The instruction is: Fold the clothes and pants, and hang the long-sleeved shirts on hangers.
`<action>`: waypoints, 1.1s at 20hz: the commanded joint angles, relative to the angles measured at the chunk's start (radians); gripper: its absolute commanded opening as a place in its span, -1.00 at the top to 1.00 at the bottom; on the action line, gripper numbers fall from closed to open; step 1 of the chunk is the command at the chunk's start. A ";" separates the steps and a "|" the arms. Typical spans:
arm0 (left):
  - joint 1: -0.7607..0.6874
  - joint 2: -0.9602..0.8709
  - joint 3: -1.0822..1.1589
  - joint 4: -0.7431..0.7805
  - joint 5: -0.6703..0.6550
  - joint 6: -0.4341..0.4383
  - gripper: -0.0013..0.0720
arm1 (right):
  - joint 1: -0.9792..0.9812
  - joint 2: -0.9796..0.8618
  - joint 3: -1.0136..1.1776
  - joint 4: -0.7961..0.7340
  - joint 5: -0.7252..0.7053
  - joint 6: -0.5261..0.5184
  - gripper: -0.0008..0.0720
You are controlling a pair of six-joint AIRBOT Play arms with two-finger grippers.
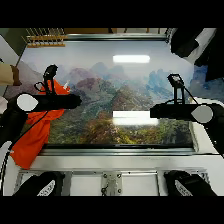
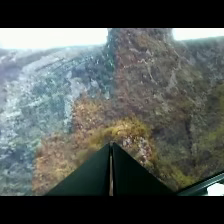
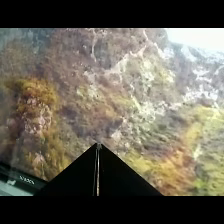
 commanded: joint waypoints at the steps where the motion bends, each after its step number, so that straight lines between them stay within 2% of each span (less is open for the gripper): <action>1: 0.000 -0.003 -0.002 0.002 0.000 0.000 0.94 | 0.001 -0.001 -0.003 0.000 -0.003 0.000 0.93; 12: 0.004 -0.065 0.004 -0.023 0.028 0.001 0.94 | 0.001 -0.003 -0.004 0.000 -0.003 0.000 0.93; 15: 0.066 -0.095 0.096 -0.011 0.012 0.006 0.88 | 0.001 -0.003 -0.004 0.000 -0.003 0.001 0.93; 17: 0.131 -0.117 0.181 0.081 0.004 0.018 -0.96 | 0.001 -0.003 -0.004 0.001 -0.003 0.001 0.93; 19: 0.195 -0.158 0.261 0.261 -0.006 -0.014 -0.91 | 0.001 -0.003 -0.004 0.001 -0.003 0.000 0.93; 22: 0.250 -0.267 0.315 0.545 -0.031 -0.200 -0.91 | 0.001 -0.003 -0.004 0.000 -0.003 0.001 0.93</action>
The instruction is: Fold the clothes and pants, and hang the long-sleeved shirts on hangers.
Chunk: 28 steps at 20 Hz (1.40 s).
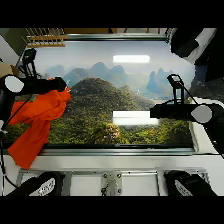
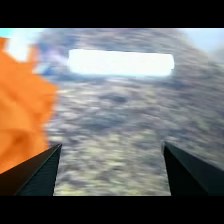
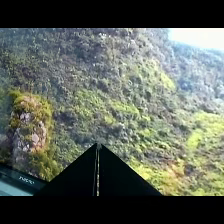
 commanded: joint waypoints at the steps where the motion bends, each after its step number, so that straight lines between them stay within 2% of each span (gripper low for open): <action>1: 0.067 -0.124 0.055 0.301 -0.008 -0.164 -0.91 | 0.001 -0.001 0.000 0.000 0.000 0.001 0.93; 7: 0.042 -0.398 0.042 0.293 0.120 -0.171 -0.91 | 0.001 -0.001 0.000 0.000 0.000 0.001 0.93; 10: 0.021 -0.500 0.097 0.293 0.101 -0.179 -0.91 | 0.001 -0.001 0.000 0.000 0.000 0.000 0.93; 11: 0.014 -0.522 0.115 0.293 0.092 -0.195 -0.86 | 0.001 -0.001 0.000 0.000 0.000 0.001 0.93; 12: 0.007 -0.539 0.134 0.293 0.073 -0.203 -0.35 | 0.001 -0.001 0.000 0.000 0.000 0.000 0.93; 13: 0.005 -0.551 0.153 0.291 0.049 -0.205 0.31 | 0.001 -0.001 0.000 0.000 0.000 0.000 0.93; 14: -0.005 -0.556 0.171 0.292 0.024 -0.205 0.76 | 0.001 -0.001 0.000 0.000 0.000 0.001 0.93; 15: -0.013 -0.551 0.190 0.290 0.000 -0.205 0.94 | 0.001 -0.001 0.000 0.001 0.000 0.001 0.93; 19: -0.124 -0.423 0.274 0.288 -0.082 -0.200 0.94 | 0.000 -0.002 0.004 0.081 -0.017 -0.002 0.93; 22: -0.303 -0.280 0.280 0.189 -0.098 -0.199 0.94 | -0.029 0.008 0.065 0.008 -0.022 -0.053 0.93; 25: -0.511 -0.197 0.227 0.068 0.009 -0.200 0.94 | -0.092 0.053 0.127 -0.108 -0.023 -0.077 0.93; 28: -0.711 -0.224 0.210 0.059 0.118 -0.200 0.94 | -0.177 0.107 0.138 -0.110 -0.019 -0.042 0.93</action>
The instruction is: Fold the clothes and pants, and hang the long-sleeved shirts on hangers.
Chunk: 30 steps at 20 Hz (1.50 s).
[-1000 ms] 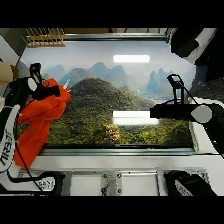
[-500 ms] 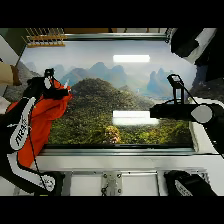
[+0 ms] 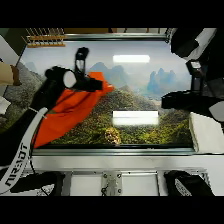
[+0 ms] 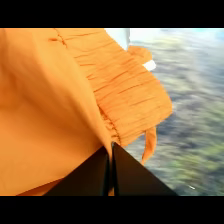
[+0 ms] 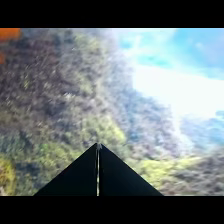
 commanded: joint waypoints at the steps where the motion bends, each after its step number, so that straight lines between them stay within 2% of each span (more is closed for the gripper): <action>1: -0.218 -0.015 -0.016 -0.043 0.144 0.000 0.94 | -0.084 0.057 0.022 -0.040 0.001 0.037 0.93; 2: -0.235 -0.038 -0.014 -0.045 0.182 0.000 0.63 | -0.098 0.071 0.022 -0.040 0.000 0.042 0.93; 3: -0.231 -0.060 0.003 -0.045 0.193 -0.001 -0.33 | -0.105 0.080 0.022 -0.040 0.001 0.042 0.93; 4: -0.208 -0.078 0.032 -0.047 0.175 -0.013 -0.75 | -0.106 0.089 0.022 -0.040 0.001 0.042 0.93; 6: -0.110 -0.099 0.099 -0.048 0.114 -0.021 -0.75 | -0.105 0.098 0.022 -0.035 0.001 0.042 0.93; 10: 0.195 -0.100 0.095 -0.076 0.029 -0.064 -0.74 | -0.104 0.097 0.022 -0.009 0.001 0.070 0.93; 13: 0.409 -0.105 -0.052 -0.214 0.036 -0.064 -0.74 | -0.103 0.096 0.021 -0.009 0.001 0.092 0.93; 16: 0.554 -0.168 -0.185 -0.378 0.052 -0.053 -0.74 | -0.103 0.096 0.021 0.004 0.001 0.092 0.93; 19: 0.597 -0.262 -0.208 -0.581 0.042 0.089 -0.74 | -0.103 0.096 0.021 0.045 0.001 0.092 0.93; 21: 0.586 -0.304 -0.208 -0.672 0.047 0.145 -0.74 | -0.103 0.096 0.021 0.051 0.001 0.092 0.93; 28: 0.510 -0.341 -0.208 -0.682 0.119 0.146 -0.74 | -0.103 0.048 0.019 0.051 0.002 0.153 0.93; 29: 0.500 -0.341 -0.208 -0.683 0.132 0.146 -0.69 | -0.104 0.029 0.019 0.051 0.009 0.163 0.93; 30: 0.494 -0.341 -0.201 -0.683 0.140 0.146 -0.53 | -0.104 0.006 0.019 0.051 0.022 0.167 0.93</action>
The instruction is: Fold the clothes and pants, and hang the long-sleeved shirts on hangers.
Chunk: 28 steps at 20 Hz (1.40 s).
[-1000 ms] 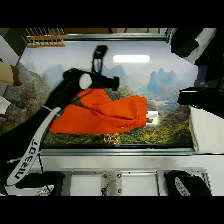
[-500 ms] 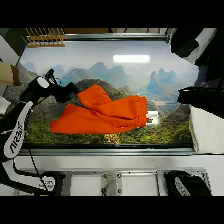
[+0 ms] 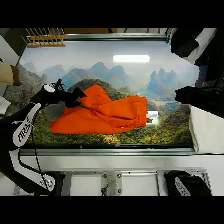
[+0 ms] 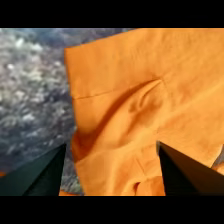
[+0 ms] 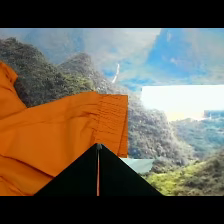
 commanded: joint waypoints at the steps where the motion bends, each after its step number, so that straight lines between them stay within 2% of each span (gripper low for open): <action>1: -0.023 -0.006 0.018 -0.015 0.036 0.009 0.42 | 0.000 -0.070 0.000 -0.002 0.031 0.027 0.93; 2: -0.020 -0.006 0.045 -0.013 0.025 0.012 0.93 | -0.001 -0.104 0.000 -0.002 0.043 0.029 0.92; 3: -0.012 -0.004 0.081 -0.012 0.002 0.013 0.94 | -0.001 -0.147 0.000 -0.002 0.048 0.045 0.90; 4: 0.001 0.003 0.119 -0.003 -0.023 0.021 0.94 | -0.002 -0.192 0.000 -0.002 0.048 0.061 0.55; 5: 0.008 0.013 0.150 0.006 -0.042 0.030 0.94 | -0.002 -0.248 0.000 -0.002 0.045 0.064 -0.37; 6: 0.010 0.027 0.179 0.033 -0.052 0.030 0.94 | -0.002 -0.306 0.000 -0.002 0.035 0.064 -0.88; 10: 0.016 0.076 0.235 0.121 -0.069 0.031 0.94 | -0.001 -0.578 0.000 0.063 -0.121 0.058 -0.87; 13: 0.016 0.086 0.235 0.126 -0.072 0.030 0.94 | 0.000 -0.727 0.004 0.275 -0.227 -0.045 -0.87; 15: 0.016 0.086 0.232 0.126 -0.073 0.030 0.94 | 0.000 -0.799 0.016 0.446 -0.233 -0.166 -0.86; 17: 0.016 0.086 0.232 0.126 -0.072 0.030 0.94 | 0.011 -0.846 0.029 0.566 -0.233 -0.253 -0.56; 23: 0.016 0.086 0.232 0.126 -0.070 0.030 0.94 | 0.069 -0.919 0.088 0.594 -0.233 -0.267 -0.54; 24: 0.016 0.086 0.232 0.126 -0.070 0.030 0.94 | 0.076 -0.923 0.096 0.594 -0.233 -0.269 -0.32; 26: 0.016 0.086 0.232 0.126 -0.070 0.029 0.94 | 0.086 -0.922 0.107 0.594 -0.233 -0.317 0.54; 27: 0.016 0.087 0.233 0.126 -0.071 0.027 0.94 | 0.087 -0.920 0.115 0.594 -0.231 -0.325 0.78; 28: 0.017 0.093 0.233 0.126 -0.070 0.027 0.94 | 0.087 -0.908 0.121 0.592 -0.229 -0.330 0.94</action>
